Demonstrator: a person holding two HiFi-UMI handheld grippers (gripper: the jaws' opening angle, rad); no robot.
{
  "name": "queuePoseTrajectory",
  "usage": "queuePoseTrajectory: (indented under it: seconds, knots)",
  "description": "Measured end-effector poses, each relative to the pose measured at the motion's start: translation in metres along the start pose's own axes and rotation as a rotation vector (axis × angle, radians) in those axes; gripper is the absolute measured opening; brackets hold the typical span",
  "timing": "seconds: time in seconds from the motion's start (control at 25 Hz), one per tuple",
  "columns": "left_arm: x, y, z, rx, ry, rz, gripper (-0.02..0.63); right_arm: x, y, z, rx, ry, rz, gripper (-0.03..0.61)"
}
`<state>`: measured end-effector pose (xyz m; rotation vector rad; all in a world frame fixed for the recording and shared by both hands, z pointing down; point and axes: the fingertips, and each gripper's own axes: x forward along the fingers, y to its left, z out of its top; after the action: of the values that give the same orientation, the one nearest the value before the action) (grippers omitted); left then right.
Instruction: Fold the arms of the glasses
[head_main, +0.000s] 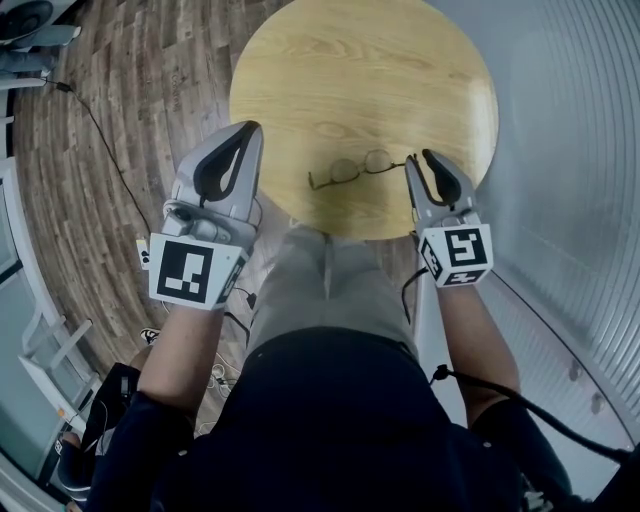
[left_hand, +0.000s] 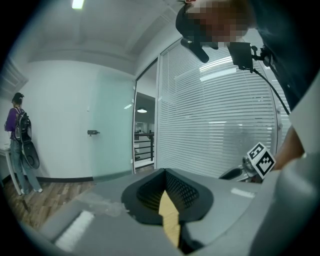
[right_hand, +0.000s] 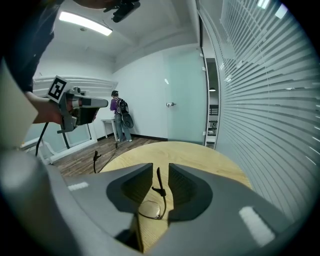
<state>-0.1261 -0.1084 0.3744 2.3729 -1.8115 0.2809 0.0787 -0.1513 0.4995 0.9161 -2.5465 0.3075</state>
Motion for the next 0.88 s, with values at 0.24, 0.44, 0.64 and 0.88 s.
queuePoseTrajectory:
  seconds: [0.24, 0.44, 0.64, 0.88]
  knots:
    - [-0.009, 0.001, 0.005, 0.013, 0.025, 0.006, 0.003, -0.004, 0.002, 0.004, -0.010, 0.015, -0.004, 0.098]
    - [-0.012, -0.001, 0.005, 0.018, 0.012, 0.006, 0.003, -0.003, 0.002, -0.001, -0.017, 0.026, -0.017, 0.063]
    - [-0.014, 0.001, -0.001, 0.019, 0.032, 0.012, 0.003, 0.001, 0.004, -0.004, -0.025, 0.030, -0.009, 0.055]
    - [-0.023, 0.005, 0.005, 0.019, 0.023, 0.016, 0.003, -0.002, 0.009, 0.003, -0.040, 0.034, -0.013, 0.037]
